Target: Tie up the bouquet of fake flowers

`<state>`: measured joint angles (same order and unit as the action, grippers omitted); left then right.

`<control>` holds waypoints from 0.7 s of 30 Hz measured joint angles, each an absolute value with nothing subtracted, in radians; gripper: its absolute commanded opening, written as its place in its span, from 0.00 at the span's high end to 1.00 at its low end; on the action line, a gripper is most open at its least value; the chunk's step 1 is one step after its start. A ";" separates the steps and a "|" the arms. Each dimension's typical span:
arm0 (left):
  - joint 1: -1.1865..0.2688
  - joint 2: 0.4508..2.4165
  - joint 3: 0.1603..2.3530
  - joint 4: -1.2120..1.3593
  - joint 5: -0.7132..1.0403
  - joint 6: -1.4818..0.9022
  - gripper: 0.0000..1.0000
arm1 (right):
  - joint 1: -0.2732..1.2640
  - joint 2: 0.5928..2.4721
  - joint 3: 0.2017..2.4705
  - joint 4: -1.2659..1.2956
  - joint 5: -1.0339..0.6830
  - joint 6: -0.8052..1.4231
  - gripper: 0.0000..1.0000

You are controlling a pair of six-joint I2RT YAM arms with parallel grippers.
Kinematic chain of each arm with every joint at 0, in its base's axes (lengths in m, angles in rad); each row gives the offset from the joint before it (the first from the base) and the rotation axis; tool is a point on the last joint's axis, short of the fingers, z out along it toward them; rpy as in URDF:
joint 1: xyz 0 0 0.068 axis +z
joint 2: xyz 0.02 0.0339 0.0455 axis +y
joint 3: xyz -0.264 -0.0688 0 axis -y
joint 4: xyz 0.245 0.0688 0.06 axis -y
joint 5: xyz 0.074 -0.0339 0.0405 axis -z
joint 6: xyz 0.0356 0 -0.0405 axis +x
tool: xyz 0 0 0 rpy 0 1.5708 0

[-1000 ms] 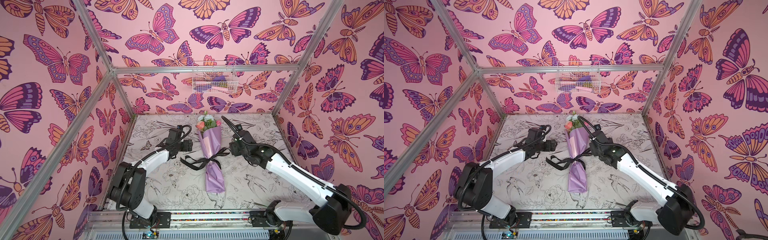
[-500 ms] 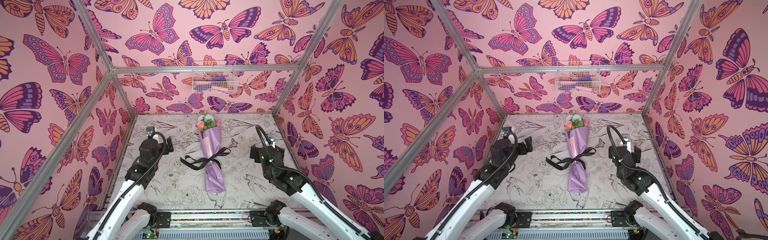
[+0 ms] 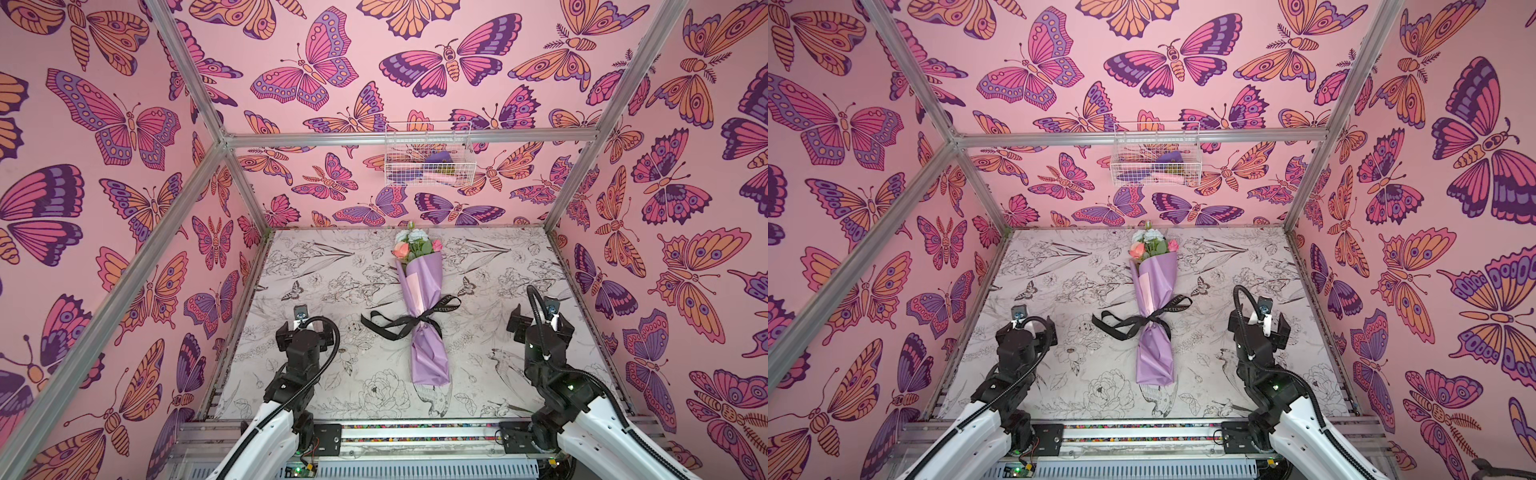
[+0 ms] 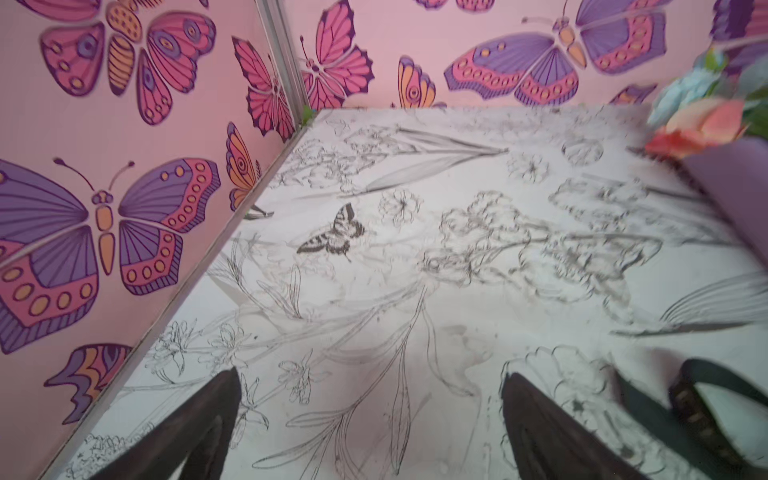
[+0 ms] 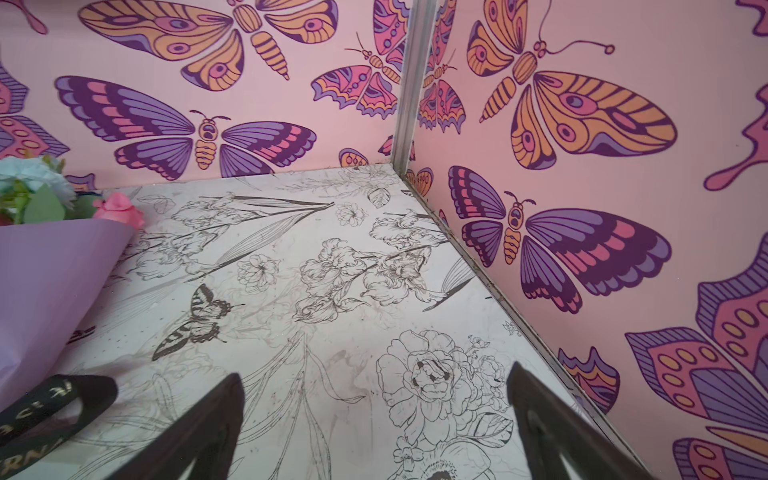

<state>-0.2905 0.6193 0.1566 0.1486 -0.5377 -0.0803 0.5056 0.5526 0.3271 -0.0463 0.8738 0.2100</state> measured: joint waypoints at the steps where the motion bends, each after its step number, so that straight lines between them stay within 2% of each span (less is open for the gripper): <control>1: -0.281 0.634 0.127 0.187 -0.526 -0.066 0.00 | 0.487 0.559 0.318 -0.038 0.871 0.214 0.01; 9: -0.192 0.843 0.088 0.476 -0.400 0.002 0.00 | 0.328 0.699 0.303 0.051 0.790 0.223 0.01; 21: -0.112 1.229 0.152 0.836 -0.193 0.044 0.00 | 0.211 0.959 0.304 0.291 0.684 0.180 0.01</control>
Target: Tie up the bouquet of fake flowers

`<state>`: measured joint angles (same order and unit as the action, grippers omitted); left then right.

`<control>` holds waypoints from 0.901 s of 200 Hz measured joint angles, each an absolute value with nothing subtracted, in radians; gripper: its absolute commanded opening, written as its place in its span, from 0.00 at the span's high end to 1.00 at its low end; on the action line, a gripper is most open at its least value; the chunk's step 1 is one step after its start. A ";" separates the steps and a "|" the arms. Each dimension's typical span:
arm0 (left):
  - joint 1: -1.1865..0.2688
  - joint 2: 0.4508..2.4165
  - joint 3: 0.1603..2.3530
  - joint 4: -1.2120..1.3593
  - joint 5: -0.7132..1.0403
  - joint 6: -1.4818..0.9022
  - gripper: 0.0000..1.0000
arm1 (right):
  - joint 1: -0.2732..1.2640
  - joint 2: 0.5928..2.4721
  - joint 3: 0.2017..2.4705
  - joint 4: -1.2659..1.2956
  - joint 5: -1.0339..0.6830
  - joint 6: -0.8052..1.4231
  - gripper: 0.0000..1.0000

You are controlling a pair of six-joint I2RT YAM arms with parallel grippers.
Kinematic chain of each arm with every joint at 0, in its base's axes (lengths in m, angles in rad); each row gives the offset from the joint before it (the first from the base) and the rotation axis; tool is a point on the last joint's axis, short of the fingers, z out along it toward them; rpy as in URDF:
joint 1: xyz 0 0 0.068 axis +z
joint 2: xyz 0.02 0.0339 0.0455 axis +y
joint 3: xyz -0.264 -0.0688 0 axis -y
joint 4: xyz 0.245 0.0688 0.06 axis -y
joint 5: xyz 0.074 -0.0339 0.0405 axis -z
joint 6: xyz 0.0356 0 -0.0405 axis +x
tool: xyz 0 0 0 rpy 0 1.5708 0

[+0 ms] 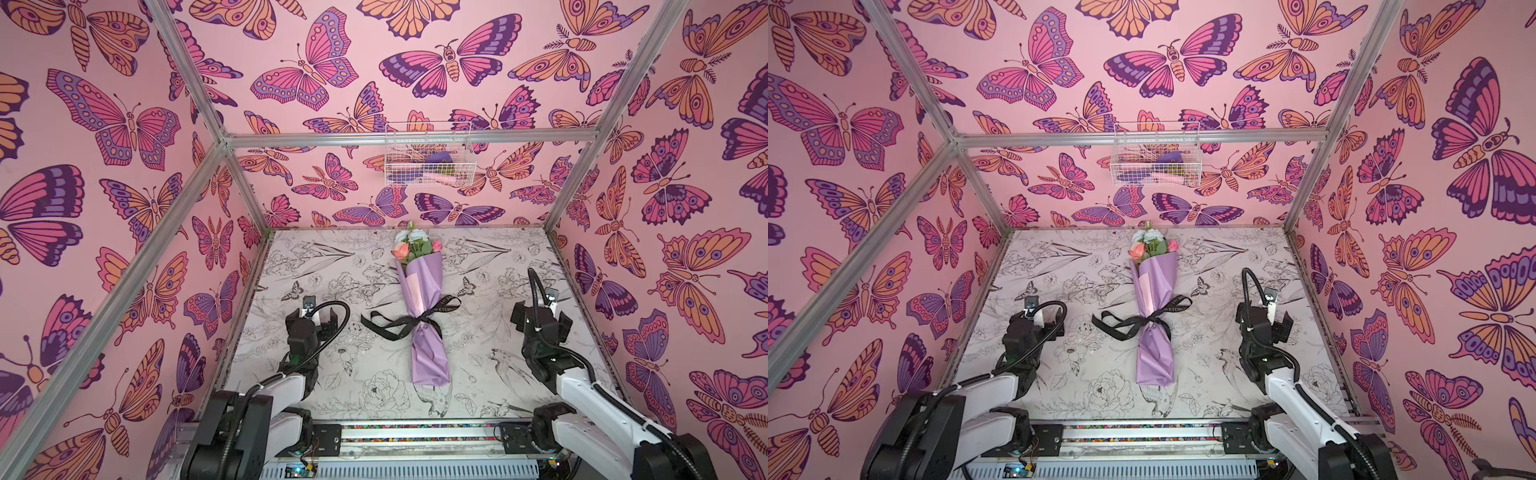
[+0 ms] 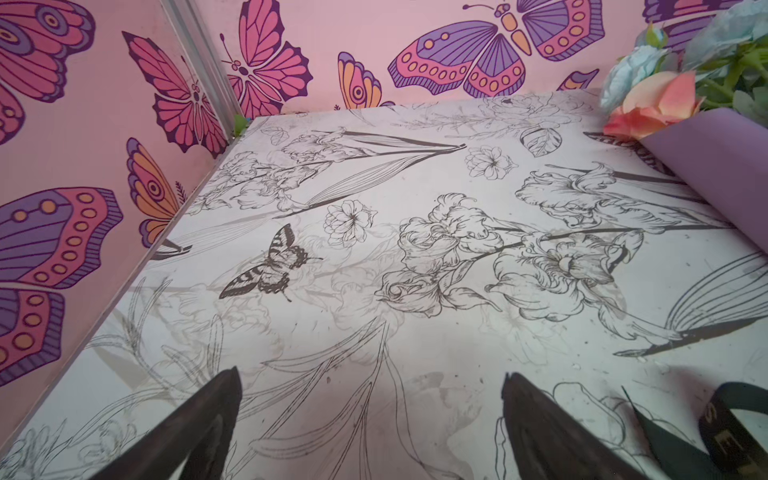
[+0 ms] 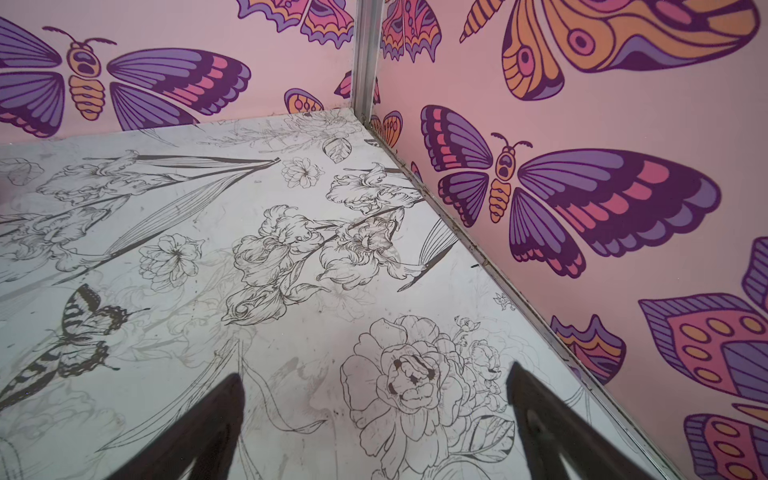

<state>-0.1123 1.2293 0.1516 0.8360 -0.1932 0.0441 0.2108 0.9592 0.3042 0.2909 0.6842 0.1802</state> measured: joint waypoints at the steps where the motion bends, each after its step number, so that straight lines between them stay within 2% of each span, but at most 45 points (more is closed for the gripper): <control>1: -0.111 1.234 0.153 0.839 -0.190 0.044 0.00 | 0.210 0.963 0.304 0.294 0.683 0.178 0.01; 35: -0.059 1.324 0.183 0.945 -0.111 0.046 0.00 | 0.193 1.048 0.312 0.372 0.657 0.163 0.01; 71: 0.043 1.585 0.163 1.182 -0.009 0.015 0.01 | 0.178 1.099 0.314 0.443 0.609 0.149 0.01; 106: 0.126 1.579 0.188 1.162 0.077 -0.040 0.01 | 0.169 1.132 0.315 0.498 0.549 0.121 0.01; 143: 0.128 1.565 0.300 1.072 0.199 -0.029 0.01 | 0.157 1.203 0.315 0.577 0.492 0.099 0.01; 180: 0.128 1.565 0.312 1.022 0.300 -0.007 0.01 | 0.152 1.296 0.316 0.656 0.435 0.070 0.01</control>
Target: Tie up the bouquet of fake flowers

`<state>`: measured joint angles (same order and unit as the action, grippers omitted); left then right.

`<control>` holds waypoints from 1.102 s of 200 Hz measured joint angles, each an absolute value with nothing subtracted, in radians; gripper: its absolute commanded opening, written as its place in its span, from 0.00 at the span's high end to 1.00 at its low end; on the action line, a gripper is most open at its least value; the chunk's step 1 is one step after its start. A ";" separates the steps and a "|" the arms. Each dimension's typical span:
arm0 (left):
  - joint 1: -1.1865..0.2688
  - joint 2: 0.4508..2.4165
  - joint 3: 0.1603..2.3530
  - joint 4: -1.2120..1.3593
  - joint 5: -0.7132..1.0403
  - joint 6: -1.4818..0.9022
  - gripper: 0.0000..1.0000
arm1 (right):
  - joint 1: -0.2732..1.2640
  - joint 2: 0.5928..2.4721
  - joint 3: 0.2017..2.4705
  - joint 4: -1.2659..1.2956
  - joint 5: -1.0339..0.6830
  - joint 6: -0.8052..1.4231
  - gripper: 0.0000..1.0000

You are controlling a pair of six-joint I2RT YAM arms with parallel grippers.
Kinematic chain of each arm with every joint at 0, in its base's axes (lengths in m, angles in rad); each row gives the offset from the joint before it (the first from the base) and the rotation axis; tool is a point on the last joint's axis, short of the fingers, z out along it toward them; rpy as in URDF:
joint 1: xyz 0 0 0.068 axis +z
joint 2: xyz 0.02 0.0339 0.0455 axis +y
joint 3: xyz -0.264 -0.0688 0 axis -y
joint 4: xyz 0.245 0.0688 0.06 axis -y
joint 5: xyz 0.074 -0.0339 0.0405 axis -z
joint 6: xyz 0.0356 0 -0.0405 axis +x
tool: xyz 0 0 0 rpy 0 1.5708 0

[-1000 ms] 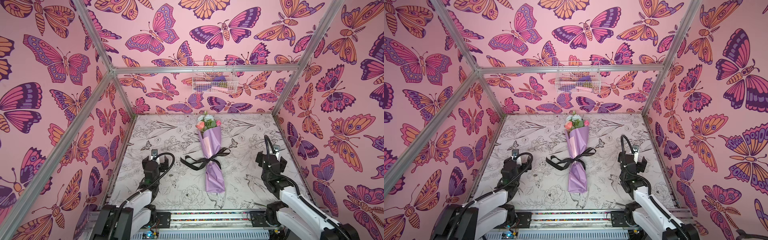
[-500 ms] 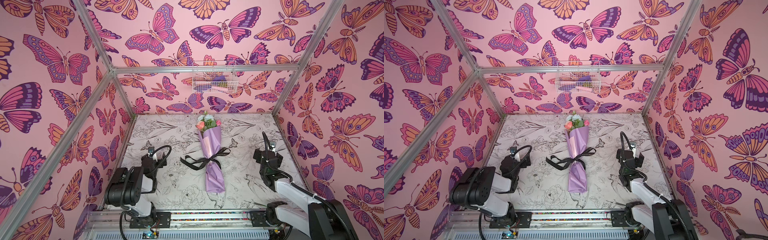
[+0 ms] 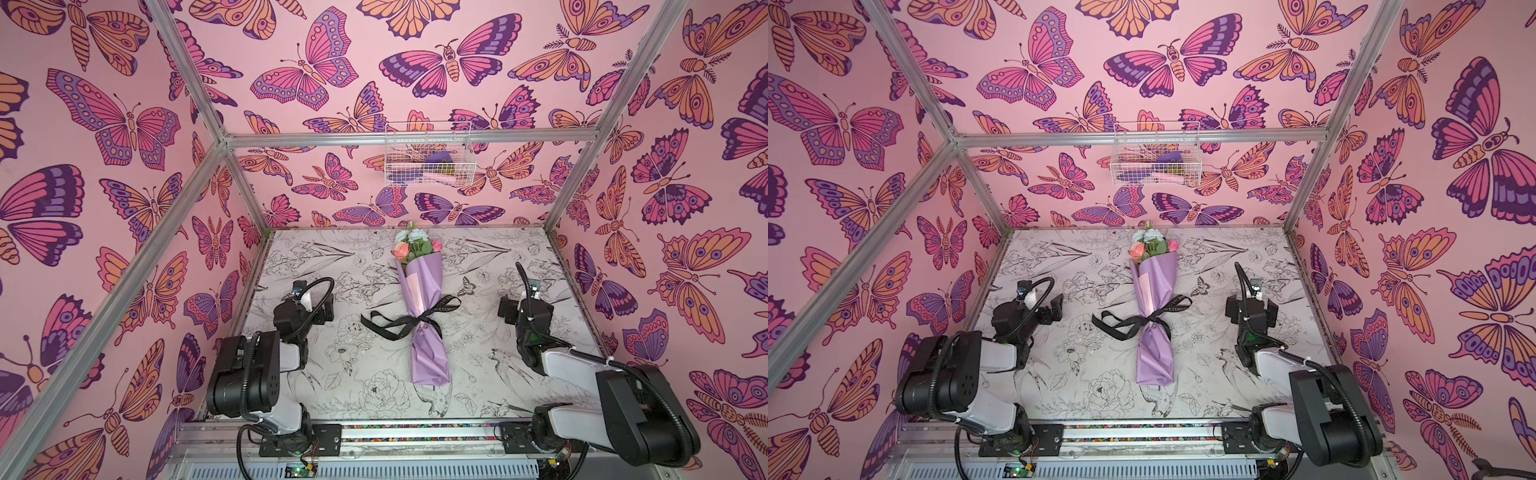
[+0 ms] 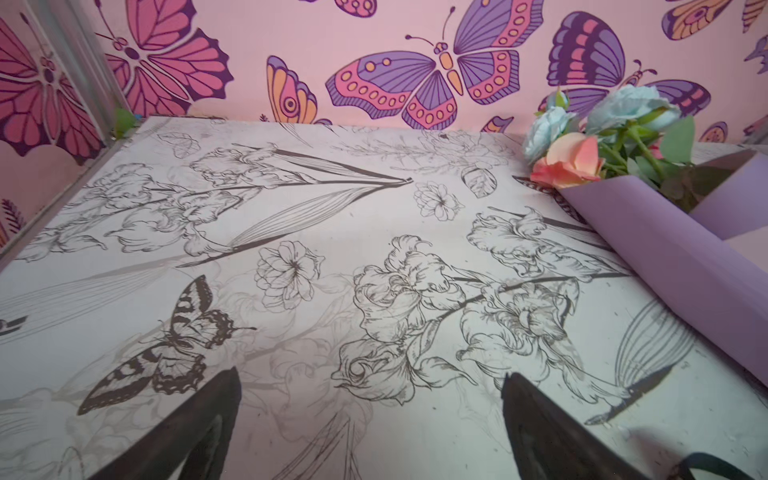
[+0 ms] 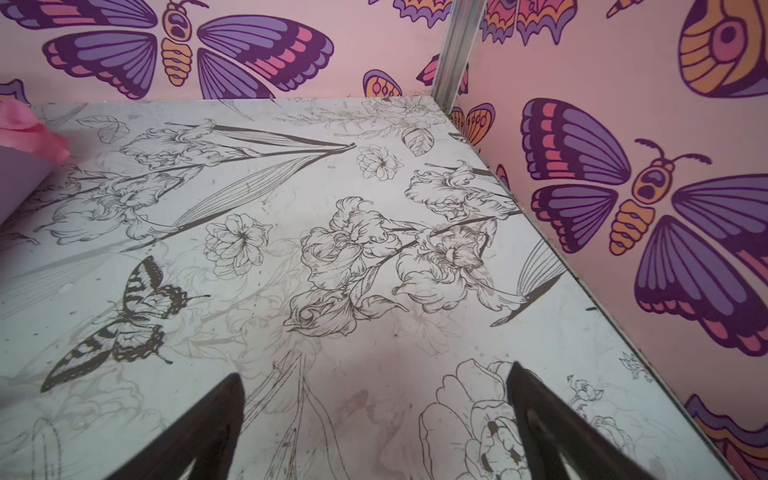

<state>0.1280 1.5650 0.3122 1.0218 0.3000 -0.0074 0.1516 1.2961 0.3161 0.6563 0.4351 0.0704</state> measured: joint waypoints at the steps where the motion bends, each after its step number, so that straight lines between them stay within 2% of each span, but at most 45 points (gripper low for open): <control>1: 0.128 1.565 0.312 1.021 0.301 -0.007 0.01 | 0.152 1.297 0.316 0.658 0.434 0.070 0.01; 63: 0.128 1.565 0.312 1.008 0.341 -0.001 0.01 | 0.121 1.544 0.315 0.912 0.390 0.044 0.01; 110: 0.128 1.565 0.312 1.008 0.345 0.000 0.01 | 0.051 1.521 0.370 0.855 0.310 0.064 0.01; 161: 0.128 1.565 0.312 1.008 0.345 -0.001 0.01 | -0.013 1.518 0.385 0.830 0.049 0.053 0.01; 220: 0.128 1.565 0.312 1.008 0.345 -0.001 0.01 | -0.014 1.518 0.385 0.817 -0.030 0.052 0.01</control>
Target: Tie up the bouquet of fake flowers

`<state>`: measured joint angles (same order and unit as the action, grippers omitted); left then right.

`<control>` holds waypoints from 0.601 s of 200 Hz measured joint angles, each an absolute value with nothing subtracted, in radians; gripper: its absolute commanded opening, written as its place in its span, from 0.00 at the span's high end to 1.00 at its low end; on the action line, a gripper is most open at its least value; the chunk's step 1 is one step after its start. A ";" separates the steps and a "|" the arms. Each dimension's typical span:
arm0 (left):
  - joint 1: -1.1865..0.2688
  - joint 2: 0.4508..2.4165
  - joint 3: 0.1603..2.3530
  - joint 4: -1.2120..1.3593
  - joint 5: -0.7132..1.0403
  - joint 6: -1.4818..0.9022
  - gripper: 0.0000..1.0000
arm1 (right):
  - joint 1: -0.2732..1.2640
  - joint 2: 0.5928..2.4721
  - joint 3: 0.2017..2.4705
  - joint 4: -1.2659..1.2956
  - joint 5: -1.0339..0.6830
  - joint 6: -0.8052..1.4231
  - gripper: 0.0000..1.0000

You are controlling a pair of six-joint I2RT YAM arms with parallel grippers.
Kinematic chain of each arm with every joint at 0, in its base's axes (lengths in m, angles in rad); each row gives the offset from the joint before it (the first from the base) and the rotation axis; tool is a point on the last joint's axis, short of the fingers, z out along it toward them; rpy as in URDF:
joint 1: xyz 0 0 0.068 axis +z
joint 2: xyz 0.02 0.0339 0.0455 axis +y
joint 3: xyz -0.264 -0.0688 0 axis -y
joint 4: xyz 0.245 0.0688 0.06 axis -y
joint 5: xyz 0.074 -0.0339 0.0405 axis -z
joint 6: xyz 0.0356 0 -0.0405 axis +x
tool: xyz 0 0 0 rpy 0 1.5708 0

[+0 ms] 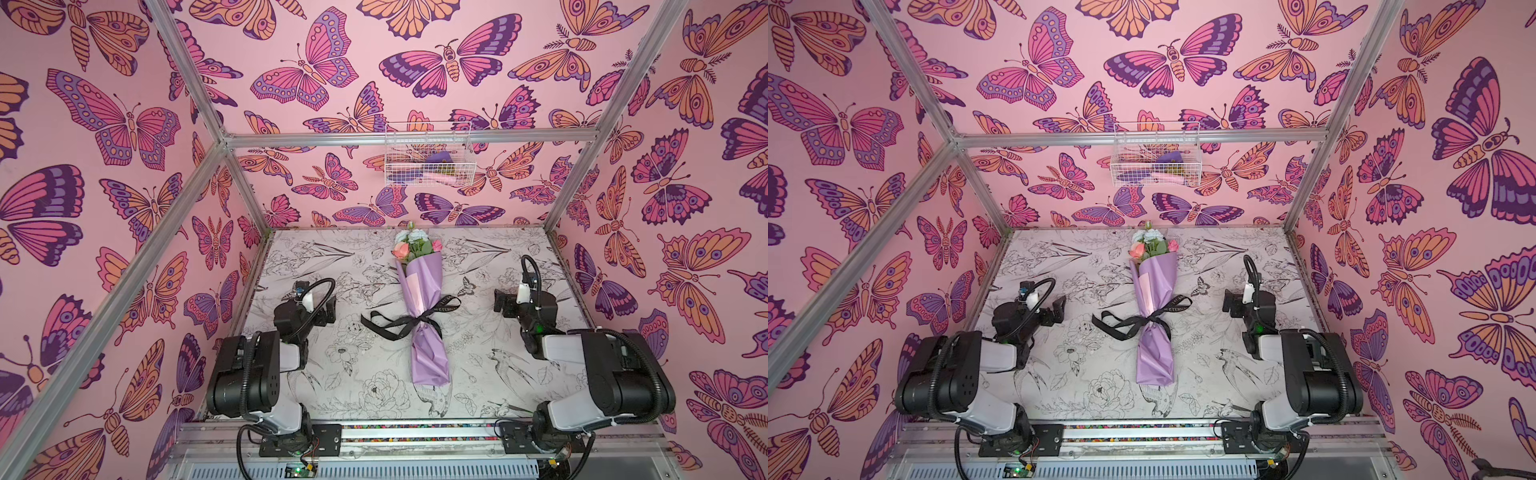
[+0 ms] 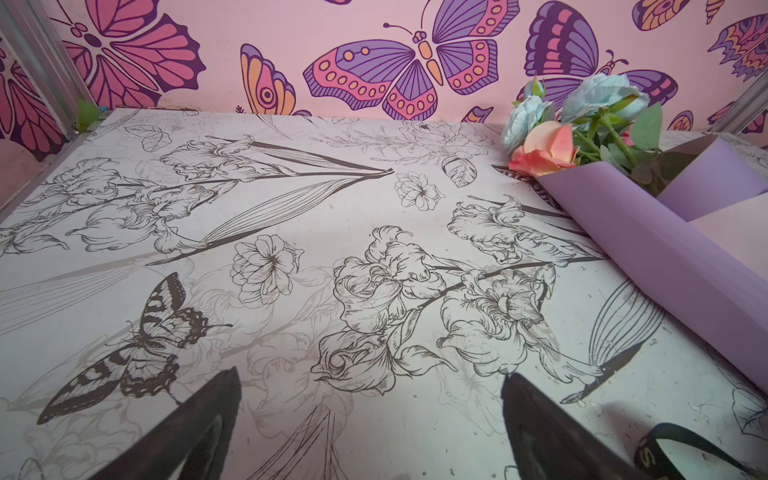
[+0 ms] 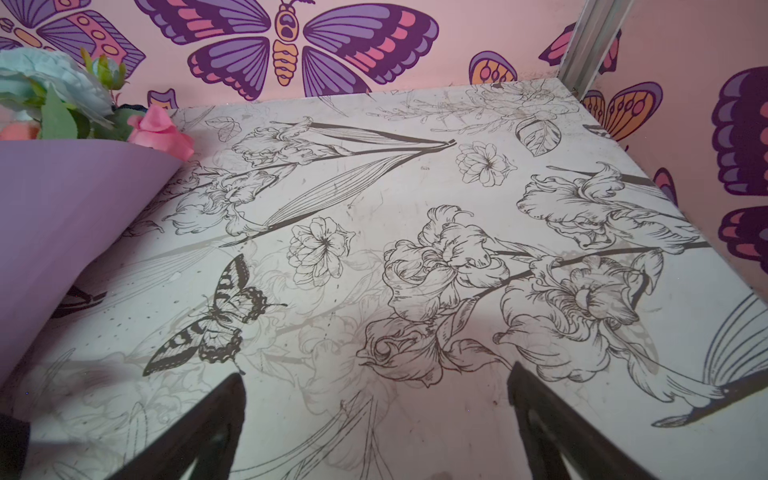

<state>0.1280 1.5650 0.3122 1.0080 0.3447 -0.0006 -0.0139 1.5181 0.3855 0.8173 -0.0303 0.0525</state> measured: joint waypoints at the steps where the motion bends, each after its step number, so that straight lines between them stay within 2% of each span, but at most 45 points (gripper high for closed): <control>1: 0.128 1.565 0.312 1.008 0.345 -0.001 0.01 | -0.014 1.518 0.385 0.817 -0.031 0.052 0.01; 120: 0.128 1.565 0.310 1.013 0.344 -0.001 0.01 | -0.014 1.518 0.385 0.810 -0.046 0.052 0.01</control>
<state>0.1280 1.5650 0.3096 1.0126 0.3443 -0.0006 -0.0139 1.5181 0.3855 0.8104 -0.0460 0.0521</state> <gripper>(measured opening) 0.994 0.990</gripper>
